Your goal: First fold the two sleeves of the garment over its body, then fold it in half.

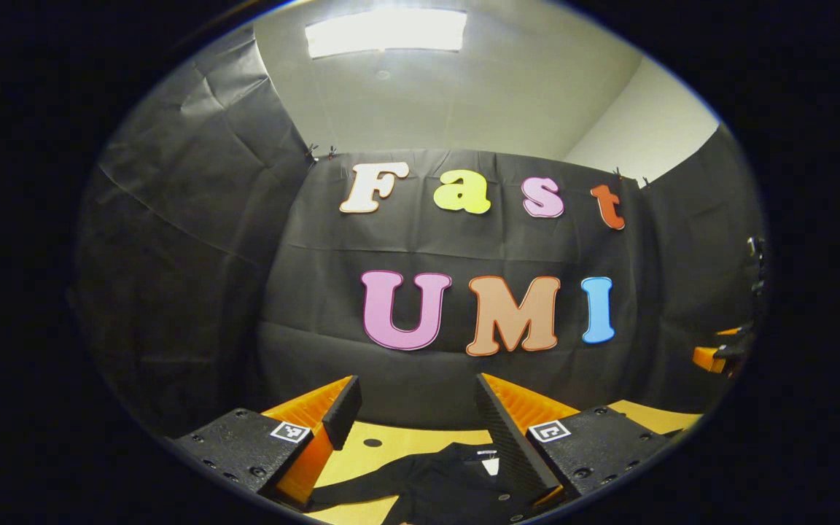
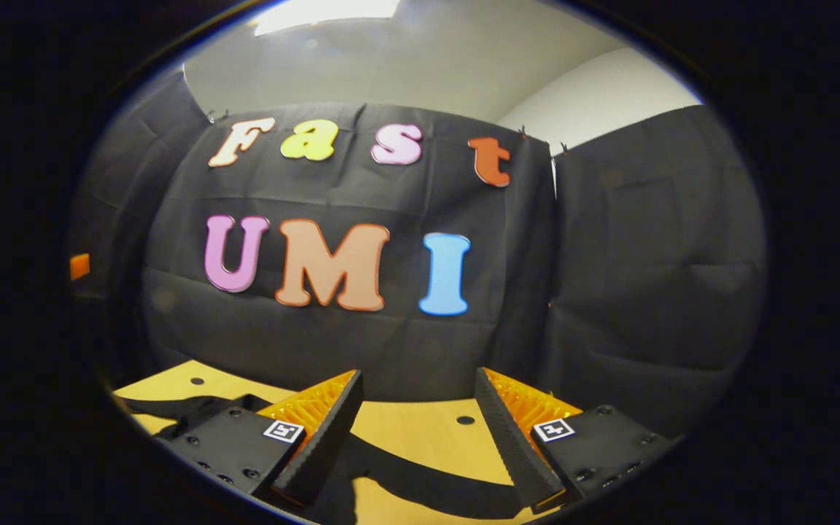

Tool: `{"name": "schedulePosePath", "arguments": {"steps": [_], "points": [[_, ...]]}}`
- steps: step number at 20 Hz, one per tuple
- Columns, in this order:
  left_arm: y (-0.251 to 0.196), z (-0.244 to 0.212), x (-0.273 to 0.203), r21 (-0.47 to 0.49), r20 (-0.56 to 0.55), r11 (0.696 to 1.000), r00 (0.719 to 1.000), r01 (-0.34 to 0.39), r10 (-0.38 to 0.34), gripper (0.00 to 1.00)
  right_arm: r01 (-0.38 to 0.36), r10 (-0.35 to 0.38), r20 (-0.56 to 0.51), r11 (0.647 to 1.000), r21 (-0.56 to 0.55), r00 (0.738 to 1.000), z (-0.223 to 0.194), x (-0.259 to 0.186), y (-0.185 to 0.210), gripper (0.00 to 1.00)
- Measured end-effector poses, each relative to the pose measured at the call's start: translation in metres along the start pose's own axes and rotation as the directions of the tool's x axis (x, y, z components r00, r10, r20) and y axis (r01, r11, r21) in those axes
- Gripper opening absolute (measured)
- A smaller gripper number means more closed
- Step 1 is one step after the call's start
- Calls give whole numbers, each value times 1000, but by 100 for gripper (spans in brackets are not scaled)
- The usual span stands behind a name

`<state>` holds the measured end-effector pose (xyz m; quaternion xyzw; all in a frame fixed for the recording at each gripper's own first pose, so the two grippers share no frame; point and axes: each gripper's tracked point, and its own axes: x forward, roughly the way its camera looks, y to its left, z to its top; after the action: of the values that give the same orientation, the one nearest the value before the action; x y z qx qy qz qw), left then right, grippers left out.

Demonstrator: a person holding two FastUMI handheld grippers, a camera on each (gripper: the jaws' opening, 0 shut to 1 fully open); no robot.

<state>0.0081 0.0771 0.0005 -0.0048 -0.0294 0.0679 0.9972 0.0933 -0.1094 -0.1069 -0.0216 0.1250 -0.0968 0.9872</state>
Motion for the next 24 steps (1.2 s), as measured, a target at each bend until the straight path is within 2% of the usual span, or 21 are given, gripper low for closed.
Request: {"name": "schedulePosePath", "arguments": {"steps": [4,8,10,15,18,22,24], "points": [[-24,5,15,23,15,1000,1000,-2,1,92,36,-37,-151,999,-10,988,-74,40,-45,98],[-42,-6,24,39,-12,999,1000,-9,10,92,47,-48,-304,999,-10,951,-150,68,-69,98],[-49,-7,27,56,-18,998,1000,-17,18,92,48,-57,-390,998,-33,919,-193,78,-77,99],[-62,-15,31,96,-41,995,999,-32,36,92,87,-74,-584,996,-7,808,-276,87,-104,100],[-69,-25,34,95,-63,995,997,-38,44,93,81,-71,-647,997,-15,759,-304,88,-109,99],[-83,-30,40,100,-79,994,996,-39,47,92,70,-61,-707,997,-17,704,-313,97,-108,99],[-91,-26,41,114,-67,993,997,-36,44,92,64,-63,-742,998,-27,668,-319,100,-106,100]]}}
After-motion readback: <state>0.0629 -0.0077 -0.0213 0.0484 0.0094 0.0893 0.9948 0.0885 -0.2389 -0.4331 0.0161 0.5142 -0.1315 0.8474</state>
